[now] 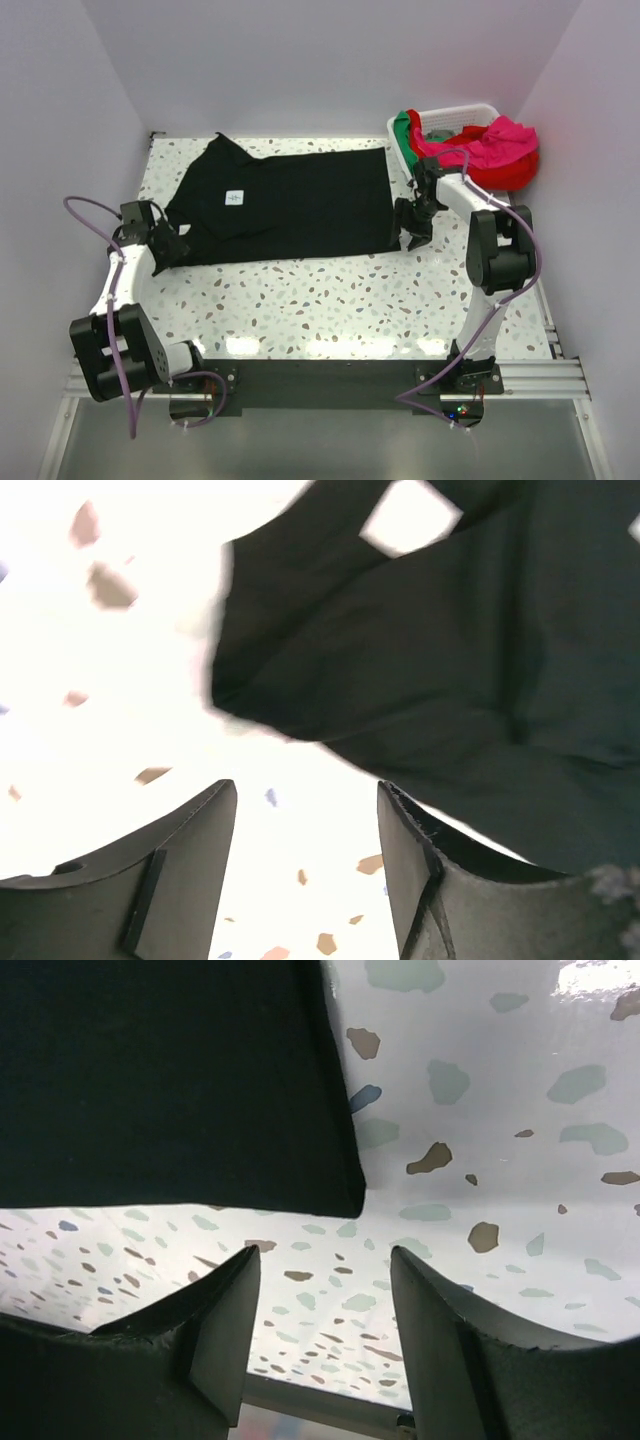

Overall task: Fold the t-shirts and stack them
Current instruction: Fold the tshirt

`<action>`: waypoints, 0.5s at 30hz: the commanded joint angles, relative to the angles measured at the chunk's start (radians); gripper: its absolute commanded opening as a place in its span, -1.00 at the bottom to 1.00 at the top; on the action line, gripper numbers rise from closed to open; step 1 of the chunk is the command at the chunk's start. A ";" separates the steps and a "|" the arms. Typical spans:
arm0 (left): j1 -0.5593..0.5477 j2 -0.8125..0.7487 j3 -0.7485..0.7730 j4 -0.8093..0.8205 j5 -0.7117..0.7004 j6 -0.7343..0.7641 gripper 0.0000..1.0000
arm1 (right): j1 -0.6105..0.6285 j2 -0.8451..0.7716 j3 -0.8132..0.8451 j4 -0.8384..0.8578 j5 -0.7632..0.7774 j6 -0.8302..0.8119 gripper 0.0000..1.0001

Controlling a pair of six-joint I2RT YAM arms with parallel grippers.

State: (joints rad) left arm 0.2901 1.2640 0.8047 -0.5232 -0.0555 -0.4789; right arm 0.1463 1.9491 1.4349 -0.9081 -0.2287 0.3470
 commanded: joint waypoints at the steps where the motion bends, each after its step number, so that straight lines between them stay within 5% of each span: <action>1: 0.050 -0.017 -0.036 0.006 0.009 0.006 0.23 | 0.003 -0.039 -0.014 0.046 0.038 -0.019 0.15; 15: 0.135 0.005 -0.090 0.092 0.075 0.020 0.16 | 0.004 0.002 -0.065 0.110 0.062 -0.031 0.00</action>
State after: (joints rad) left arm 0.4107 1.2667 0.7273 -0.4950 -0.0193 -0.4751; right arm 0.1486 1.9503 1.3766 -0.8444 -0.1741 0.3271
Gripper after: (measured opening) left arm 0.582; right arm 0.515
